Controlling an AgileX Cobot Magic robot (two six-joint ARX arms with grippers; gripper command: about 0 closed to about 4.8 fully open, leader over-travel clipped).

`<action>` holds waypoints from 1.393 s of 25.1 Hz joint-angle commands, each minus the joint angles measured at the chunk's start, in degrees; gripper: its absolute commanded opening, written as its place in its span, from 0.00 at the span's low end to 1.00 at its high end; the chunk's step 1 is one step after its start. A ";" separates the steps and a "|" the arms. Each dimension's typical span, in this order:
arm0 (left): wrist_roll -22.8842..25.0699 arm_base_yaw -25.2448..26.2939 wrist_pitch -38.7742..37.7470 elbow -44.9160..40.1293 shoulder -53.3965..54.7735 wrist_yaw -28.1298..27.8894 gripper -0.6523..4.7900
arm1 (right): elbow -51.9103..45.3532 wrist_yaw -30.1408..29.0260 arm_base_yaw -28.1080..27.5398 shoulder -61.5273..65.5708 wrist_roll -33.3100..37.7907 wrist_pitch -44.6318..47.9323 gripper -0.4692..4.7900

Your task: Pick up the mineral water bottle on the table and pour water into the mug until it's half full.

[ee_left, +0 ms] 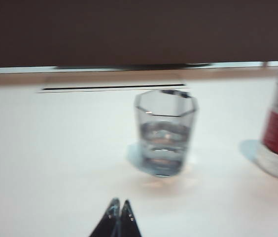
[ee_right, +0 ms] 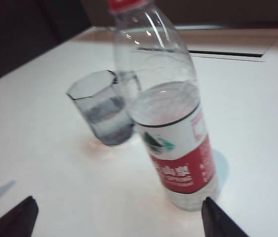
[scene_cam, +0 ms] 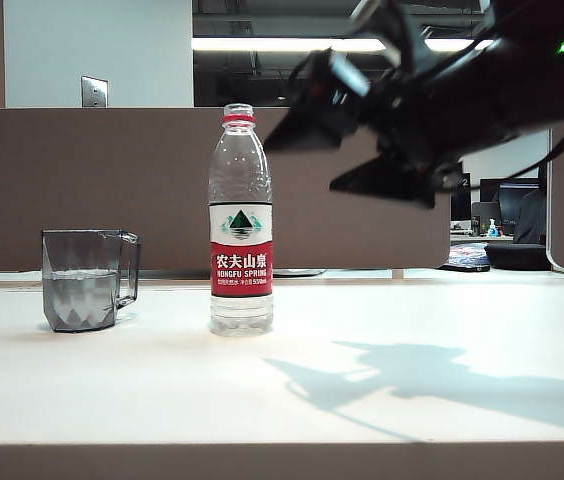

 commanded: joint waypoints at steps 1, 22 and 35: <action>0.02 3.76 0.55 0.20 0.00 0.09 0.11 | -2.45 -2.29 0.07 -5.88 3.06 -0.55 0.88; 0.02 8.39 0.55 0.20 0.00 0.07 0.11 | -6.12 3.48 0.04 -32.72 -0.52 -21.24 0.08; 0.02 8.39 0.55 0.20 0.00 0.07 0.11 | -6.12 3.45 0.22 -32.94 -0.52 -21.46 0.08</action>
